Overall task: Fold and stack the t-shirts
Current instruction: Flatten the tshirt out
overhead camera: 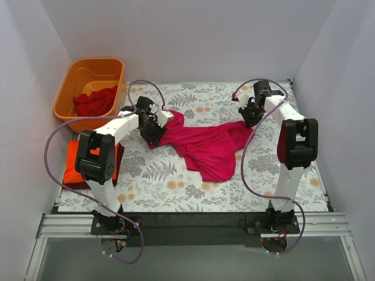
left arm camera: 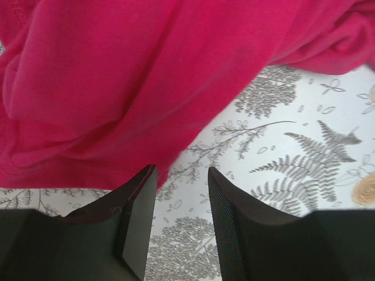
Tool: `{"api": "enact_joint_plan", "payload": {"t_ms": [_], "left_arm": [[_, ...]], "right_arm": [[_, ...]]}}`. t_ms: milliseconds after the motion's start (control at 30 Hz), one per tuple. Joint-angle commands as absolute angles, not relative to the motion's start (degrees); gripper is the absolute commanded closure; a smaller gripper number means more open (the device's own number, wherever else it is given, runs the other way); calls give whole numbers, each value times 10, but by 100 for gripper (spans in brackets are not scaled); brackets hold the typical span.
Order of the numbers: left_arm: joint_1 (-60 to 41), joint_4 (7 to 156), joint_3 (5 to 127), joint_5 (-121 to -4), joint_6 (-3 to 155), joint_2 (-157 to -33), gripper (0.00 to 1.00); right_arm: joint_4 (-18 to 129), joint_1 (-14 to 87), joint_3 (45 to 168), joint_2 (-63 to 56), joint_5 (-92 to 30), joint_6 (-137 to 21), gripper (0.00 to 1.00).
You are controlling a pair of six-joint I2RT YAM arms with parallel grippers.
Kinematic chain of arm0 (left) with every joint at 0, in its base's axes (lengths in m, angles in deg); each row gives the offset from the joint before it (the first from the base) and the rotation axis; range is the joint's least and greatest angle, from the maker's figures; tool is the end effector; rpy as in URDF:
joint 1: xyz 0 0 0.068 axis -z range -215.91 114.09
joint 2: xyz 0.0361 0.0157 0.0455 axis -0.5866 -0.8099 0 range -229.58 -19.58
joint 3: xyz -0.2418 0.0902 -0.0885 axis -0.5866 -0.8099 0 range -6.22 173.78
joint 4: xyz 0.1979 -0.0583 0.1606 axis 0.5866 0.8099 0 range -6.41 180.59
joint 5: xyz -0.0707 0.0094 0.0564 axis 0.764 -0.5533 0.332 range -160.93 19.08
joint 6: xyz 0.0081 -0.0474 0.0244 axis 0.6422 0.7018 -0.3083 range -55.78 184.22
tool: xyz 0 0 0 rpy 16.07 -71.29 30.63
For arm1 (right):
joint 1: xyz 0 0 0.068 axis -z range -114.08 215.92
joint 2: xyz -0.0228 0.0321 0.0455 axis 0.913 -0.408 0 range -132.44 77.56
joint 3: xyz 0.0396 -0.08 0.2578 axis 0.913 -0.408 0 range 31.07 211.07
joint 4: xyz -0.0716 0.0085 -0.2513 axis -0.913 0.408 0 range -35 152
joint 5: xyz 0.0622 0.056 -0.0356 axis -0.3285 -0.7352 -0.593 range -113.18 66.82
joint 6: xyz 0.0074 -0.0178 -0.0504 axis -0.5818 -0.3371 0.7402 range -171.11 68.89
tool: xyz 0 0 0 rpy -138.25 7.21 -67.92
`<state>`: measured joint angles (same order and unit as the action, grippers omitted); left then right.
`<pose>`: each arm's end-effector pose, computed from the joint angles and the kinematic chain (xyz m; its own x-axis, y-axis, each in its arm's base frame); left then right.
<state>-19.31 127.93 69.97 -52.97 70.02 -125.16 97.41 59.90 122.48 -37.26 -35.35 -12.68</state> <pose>0.3457 -0.1144 0.1963 -0.9510 0.1834 -0.2489 0.2599 0.9101 -0.3228 0.4209 0.0520 0.2115 -0.5935 -0.6736 -0.4403 -0.7115 0.6949 -0.1040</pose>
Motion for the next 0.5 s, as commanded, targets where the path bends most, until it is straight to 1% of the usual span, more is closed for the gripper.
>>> {"api": "enact_joint_plan", "payload": {"t_ms": [0,133,200,233,267,333,367,400,433,467], "left_arm": [[-196,1251,686,-565,658,-1265,61],[-196,1261,675,-572,646,-1282,61],[-196,1260,666,-579,631,-1285,61],[-196,1255,661,-585,625,-1286,61],[-197,1253,650,-589,620,-1286,60],[-197,1244,643,-598,615,-1290,60],[-197,1243,638,-605,613,-1293,60],[-197,1241,638,-607,611,-1295,62],[-197,1237,637,-608,612,-1297,63],[-197,1236,638,-606,613,-1298,70]], "right_arm": [[987,601,1256,-378,-360,-146,99],[995,600,1267,-382,-361,-156,99],[999,601,1272,-383,-362,-163,95],[1007,601,1275,-382,-362,-173,92],[1011,601,1277,-381,-362,-176,82],[1018,605,1278,-374,-362,-192,73],[1023,608,1278,-369,-364,-200,67],[1025,612,1277,-359,-366,-209,64],[1029,623,1273,-354,-370,-217,64],[1036,629,1272,-349,-379,-235,60]]}}
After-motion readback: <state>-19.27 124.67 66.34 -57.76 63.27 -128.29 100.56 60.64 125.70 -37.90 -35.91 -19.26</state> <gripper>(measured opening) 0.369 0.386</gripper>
